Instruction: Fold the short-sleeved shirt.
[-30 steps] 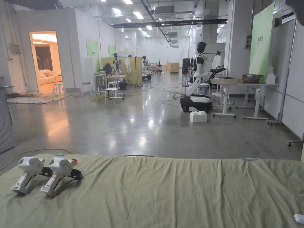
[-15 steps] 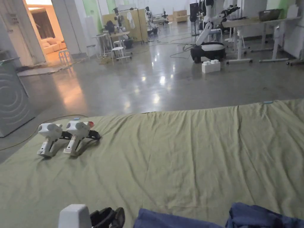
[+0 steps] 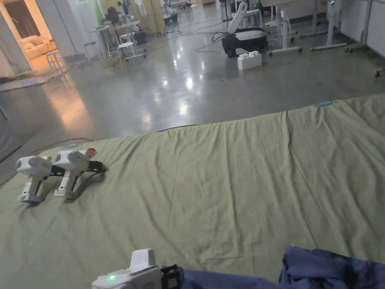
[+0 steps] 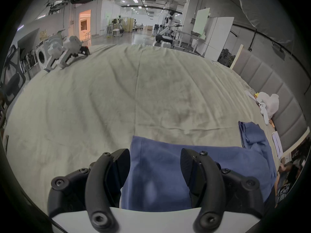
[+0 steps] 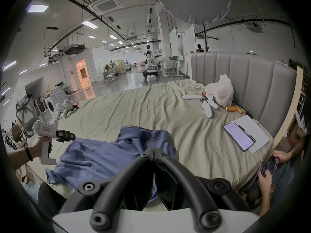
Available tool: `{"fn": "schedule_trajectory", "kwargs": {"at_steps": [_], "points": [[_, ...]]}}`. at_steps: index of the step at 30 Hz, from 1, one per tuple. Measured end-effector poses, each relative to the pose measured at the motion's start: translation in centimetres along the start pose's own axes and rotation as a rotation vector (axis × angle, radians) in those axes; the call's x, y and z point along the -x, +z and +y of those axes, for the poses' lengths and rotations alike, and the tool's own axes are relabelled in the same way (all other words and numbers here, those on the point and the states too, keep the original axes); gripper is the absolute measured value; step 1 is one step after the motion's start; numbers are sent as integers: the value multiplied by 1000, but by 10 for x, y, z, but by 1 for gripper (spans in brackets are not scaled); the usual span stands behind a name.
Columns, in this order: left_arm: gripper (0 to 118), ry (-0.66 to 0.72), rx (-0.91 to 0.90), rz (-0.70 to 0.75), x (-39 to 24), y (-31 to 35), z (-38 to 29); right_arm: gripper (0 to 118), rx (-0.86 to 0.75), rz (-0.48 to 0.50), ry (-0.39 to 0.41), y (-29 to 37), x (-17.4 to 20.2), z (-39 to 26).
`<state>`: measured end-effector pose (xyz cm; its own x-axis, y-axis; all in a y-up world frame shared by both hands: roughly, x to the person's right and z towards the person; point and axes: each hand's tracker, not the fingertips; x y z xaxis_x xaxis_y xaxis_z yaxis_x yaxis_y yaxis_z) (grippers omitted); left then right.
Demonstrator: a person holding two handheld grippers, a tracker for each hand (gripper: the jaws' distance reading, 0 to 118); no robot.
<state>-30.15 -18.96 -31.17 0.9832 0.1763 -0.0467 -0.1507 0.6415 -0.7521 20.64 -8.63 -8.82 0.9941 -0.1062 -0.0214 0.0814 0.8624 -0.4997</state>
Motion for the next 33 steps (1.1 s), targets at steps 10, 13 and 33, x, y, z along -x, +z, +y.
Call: {"fn": "schedule_trajectory", "kwargs": {"at_steps": [10, 13, 33], "points": [[15, -82, 57, 73, -20, -36, -15, 0, 52, -18, 0, -7, -3, -7], [8, -93, 68, 81, -23, -42, -16, 0, 61, -2, -14, -15, -4, -6], [2, -43, 201, 88, -21, -55, 5, 57, 585, 28, 257, -319, -43, 39]]}}
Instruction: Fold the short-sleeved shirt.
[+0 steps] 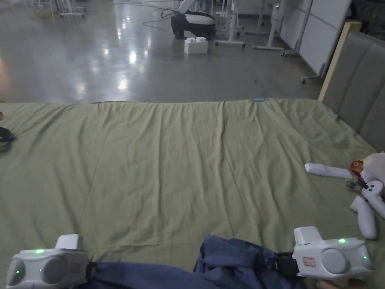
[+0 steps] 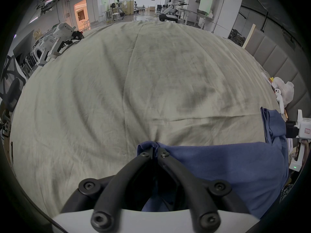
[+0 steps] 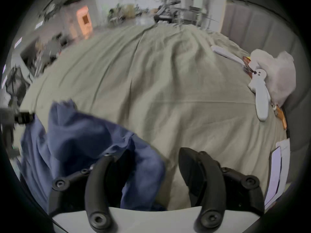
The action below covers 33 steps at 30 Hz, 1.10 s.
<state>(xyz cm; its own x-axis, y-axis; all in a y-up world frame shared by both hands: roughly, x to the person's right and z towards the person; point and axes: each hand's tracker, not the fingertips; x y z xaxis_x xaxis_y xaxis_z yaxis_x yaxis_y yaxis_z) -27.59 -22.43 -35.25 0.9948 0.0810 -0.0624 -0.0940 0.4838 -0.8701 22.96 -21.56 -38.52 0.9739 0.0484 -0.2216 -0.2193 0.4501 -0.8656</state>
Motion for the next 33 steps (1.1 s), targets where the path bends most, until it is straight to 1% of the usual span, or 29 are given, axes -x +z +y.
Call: {"fn": "schedule_trajectory", "kwargs": {"at_steps": [1, 2, 3, 4, 5, 6, 7, 8, 10, 12, 14, 15, 17, 19, 21, 23, 25, 27, 29, 31, 33], "points": [[2, -10, -1, 1, 0, 0, 0, 41, -36, 10, 30, 3, 6, -5], [2, -15, -3, 2, 0, 0, -1, 17, -68, 2, 32, 9, 9, -6], [1, -14, -5, 1, 0, 1, -1, 1, -65, 26, 11, 14, 11, -6], [0, -8, -10, -4, 1, 3, -1, 1, -73, 37, 10, 17, 13, -6], [0, -8, -16, -15, 4, 7, -1, 1, -88, 19, 10, 26, 18, -9], [0, -21, -46, -49, 7, 14, -2, 1, -91, 25, 4, 32, 18, -9], [0, -26, -77, -61, 10, 25, -4, 1, -107, 81, -22, 39, 16, -9], [0, -14, -107, -65, 14, 41, -7, 1, -151, 97, -45, 52, 15, -11], [0, 49, -209, -134, 24, 80, -12, 1, -239, 85, -64, 83, 13, -13], [0, 73, -303, -193, 36, 132, -19, 1, -324, 104, -89, 121, 8, -15], [0, 48, -400, -230, 43, 188, -26, 1, -425, 67, -90, 168, 7, -23], [0, 30, -449, -235, 45, 214, -29, 1, -472, 67, -84, 188, 4, -27], [0, -5, -534, -219, 50, 266, -38, 1, -557, 62, -76, 229, 2, -35], [0, -19, -600, -203, 47, 312, -44, 1, -637, 44, -45, 264, 1, -41], [0, -22, -688, -192, 51, 350, -49, 1, -704, 17, -31, 297, 7, -43], [0, -10, -736, -177, 49, 383, -48, 1, -771, 12, -30, 325, 7, -40], [0, -16, -784, -171, 50, 409, -44, 1, -808, -2, -41, 348, 11, -31], [0, -17, -842, -132, 49, 431, -39, 1, -857, -18, -27, 367, 13, -21], [0, -21, -877, -129, 47, 452, -35, 1, -892, -41, -34, 383, 15, -8], [0, -13, -937, -120, 47, 468, -32, 1, -927, -35, -40, 398, 17, 1], [0, -13, -955, -102, 47, 482, -26, 1, -950, -50, -46, 410, 18, 12]]}}
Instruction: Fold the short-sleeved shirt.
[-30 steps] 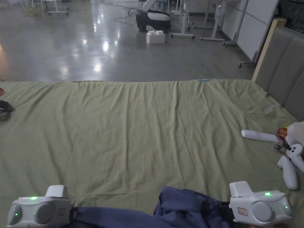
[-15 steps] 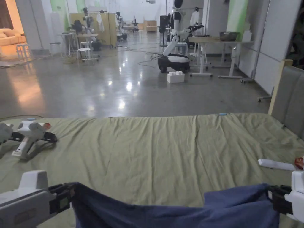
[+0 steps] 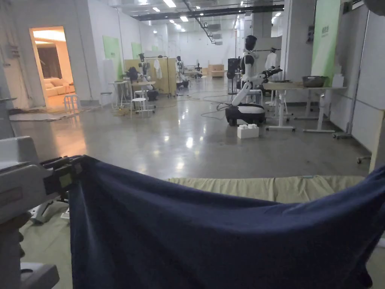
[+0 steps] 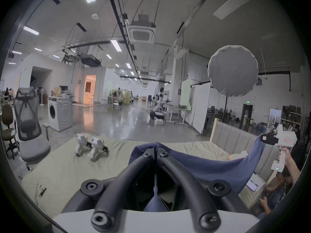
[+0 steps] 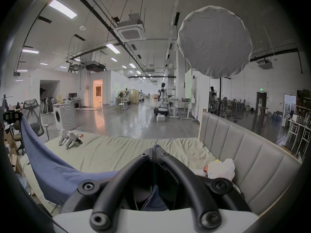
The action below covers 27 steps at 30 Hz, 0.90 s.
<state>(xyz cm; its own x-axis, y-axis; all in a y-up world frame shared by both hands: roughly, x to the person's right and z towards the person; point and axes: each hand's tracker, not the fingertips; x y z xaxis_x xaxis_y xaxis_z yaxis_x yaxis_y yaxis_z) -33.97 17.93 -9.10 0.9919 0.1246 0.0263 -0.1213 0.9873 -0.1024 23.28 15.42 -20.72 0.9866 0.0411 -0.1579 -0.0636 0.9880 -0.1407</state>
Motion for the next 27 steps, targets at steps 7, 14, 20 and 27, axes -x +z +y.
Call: {"fn": "schedule_trajectory", "kwargs": {"at_steps": [7, 14, 20, 27], "points": [[0, 5, -63, 52, 12, -13, 37, 1, -86, -15, -14, -10, 7, 50], [0, 10, -86, 83, 21, -57, 67, 1, -127, -51, -28, -49, 12, 96], [0, 32, -103, 122, 26, -107, 81, 1, -149, -77, -41, -100, 14, 128], [0, 53, -102, 142, 34, -169, 97, 1, -154, -100, -24, -161, 14, 148]]}}
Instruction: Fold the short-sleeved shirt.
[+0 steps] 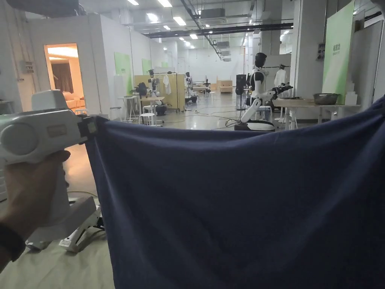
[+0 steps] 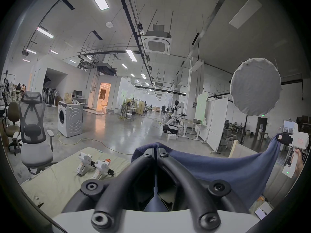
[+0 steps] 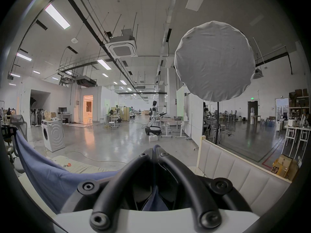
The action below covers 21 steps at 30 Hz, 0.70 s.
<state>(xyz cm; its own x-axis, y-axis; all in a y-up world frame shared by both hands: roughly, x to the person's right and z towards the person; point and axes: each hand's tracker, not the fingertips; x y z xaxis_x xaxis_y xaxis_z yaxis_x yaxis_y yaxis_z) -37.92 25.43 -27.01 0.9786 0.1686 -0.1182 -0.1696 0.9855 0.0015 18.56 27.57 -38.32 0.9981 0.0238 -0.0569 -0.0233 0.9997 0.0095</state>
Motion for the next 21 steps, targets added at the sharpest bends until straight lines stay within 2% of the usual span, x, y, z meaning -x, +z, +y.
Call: {"fn": "schedule_trajectory", "kwargs": {"at_steps": [3, 6, 8, 15, 21], "points": [[0, -11, 5, -8, -1, -30, 6, 1, 6, -15, 19, -25, 4, 4], [0, -48, 24, 10, -4, -60, 7, 1, 14, -2, -54, -50, 5, 7], [0, -80, 32, 29, -7, -74, 5, 1, 9, -7, -60, -66, 8, 10], [0, -53, 52, 45, -5, -119, 1, 1, 11, -38, -31, -112, 18, 14], [0, -71, 82, 51, -5, -140, -30, 1, 46, -30, -30, -126, 27, -16]]}}
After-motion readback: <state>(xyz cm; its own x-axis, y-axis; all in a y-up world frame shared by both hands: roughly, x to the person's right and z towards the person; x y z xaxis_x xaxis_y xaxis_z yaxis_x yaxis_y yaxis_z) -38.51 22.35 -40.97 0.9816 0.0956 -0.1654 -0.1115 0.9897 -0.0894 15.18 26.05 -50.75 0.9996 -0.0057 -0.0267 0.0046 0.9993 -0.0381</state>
